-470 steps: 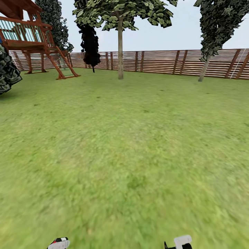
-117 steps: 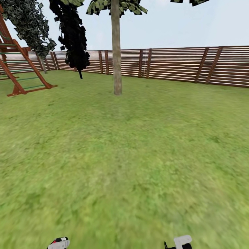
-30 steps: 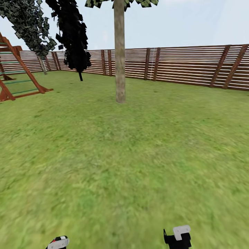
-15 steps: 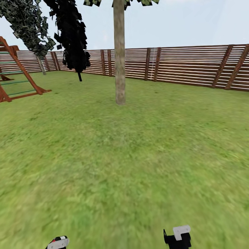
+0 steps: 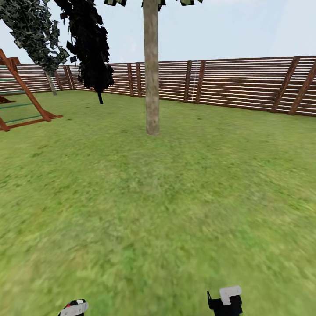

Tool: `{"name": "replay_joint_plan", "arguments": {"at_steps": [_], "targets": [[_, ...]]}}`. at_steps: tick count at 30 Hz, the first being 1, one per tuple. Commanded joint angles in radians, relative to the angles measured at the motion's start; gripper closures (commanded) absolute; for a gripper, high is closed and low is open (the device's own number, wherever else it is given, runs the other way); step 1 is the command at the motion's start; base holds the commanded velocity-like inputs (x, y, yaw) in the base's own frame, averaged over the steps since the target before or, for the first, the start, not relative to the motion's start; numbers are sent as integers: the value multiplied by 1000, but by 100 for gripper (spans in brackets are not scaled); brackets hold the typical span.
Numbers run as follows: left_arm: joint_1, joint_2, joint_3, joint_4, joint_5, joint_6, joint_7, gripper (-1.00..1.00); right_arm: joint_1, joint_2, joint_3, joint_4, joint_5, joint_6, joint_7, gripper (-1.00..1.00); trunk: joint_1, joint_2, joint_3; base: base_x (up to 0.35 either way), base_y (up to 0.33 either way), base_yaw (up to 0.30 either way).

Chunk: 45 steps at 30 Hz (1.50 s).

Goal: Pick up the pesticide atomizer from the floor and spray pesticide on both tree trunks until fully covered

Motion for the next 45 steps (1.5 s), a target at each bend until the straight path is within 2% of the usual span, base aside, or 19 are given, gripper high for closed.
{"name": "replay_joint_plan", "arguments": {"at_steps": [1, 21, 45], "targets": [[0, 0, 1, 0, 0, 0, 0, 100, 0, 0, 0, 0, 0, 0, 0, -100, 0, 0, 0, 338, 0, 0], [0, 0, 0, 0, 0, -1, 0, 100, 0, -9, 1, 1, 3, 0, 4, -100, 0, 0, 0, 338, 0, 0], [0, 1, 1, 0, 0, -1, 0, 100, 0, -8, 2, 1, 4, 0, 4, -100, 0, 0, 0, 338, 0, 0]]}}
